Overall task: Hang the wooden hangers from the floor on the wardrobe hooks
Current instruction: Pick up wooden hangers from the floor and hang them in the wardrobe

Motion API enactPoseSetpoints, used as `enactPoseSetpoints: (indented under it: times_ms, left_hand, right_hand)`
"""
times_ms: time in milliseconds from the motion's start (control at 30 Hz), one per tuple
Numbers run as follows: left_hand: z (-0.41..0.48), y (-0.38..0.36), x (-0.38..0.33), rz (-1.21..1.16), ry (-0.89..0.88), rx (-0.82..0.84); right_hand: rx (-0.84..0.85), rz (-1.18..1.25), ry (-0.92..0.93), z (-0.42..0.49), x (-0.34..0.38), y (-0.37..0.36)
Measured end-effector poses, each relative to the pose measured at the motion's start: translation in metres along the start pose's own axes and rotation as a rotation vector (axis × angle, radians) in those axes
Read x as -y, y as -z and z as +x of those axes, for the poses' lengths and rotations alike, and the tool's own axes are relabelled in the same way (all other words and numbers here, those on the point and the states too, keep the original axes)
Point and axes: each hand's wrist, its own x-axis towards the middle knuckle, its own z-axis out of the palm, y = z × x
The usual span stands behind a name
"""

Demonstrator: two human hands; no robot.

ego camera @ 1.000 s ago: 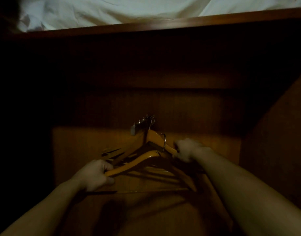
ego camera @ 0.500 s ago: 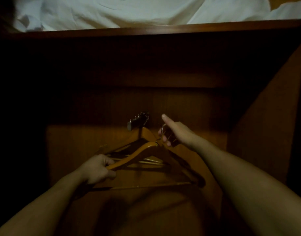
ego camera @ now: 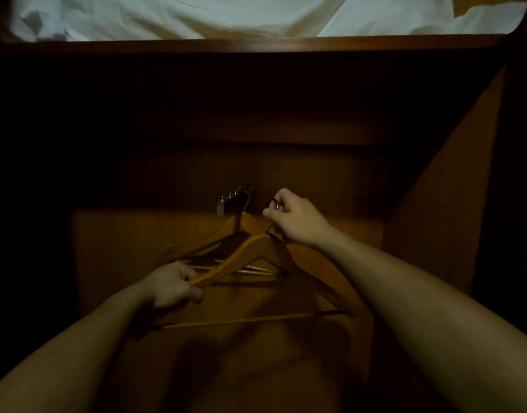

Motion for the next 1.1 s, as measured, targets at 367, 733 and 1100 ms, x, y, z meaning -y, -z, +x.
enactPoseSetpoints:
  times_ms: [367, 733, 1100]
  left_hand:
    - [0.014, -0.004, 0.004, -0.031, 0.018, 0.012]
    - [0.022, 0.001, 0.009, -0.040, 0.059, 0.015]
    - [0.034, 0.015, -0.003, -0.118, 0.044, 0.067]
  right_hand:
    - [0.183, 0.121, -0.038, 0.007, -0.008, 0.019]
    - [0.227, 0.158, 0.004, 0.029, -0.024, 0.014]
    - [0.544, -0.185, -0.276, 0.013, -0.089, -0.005]
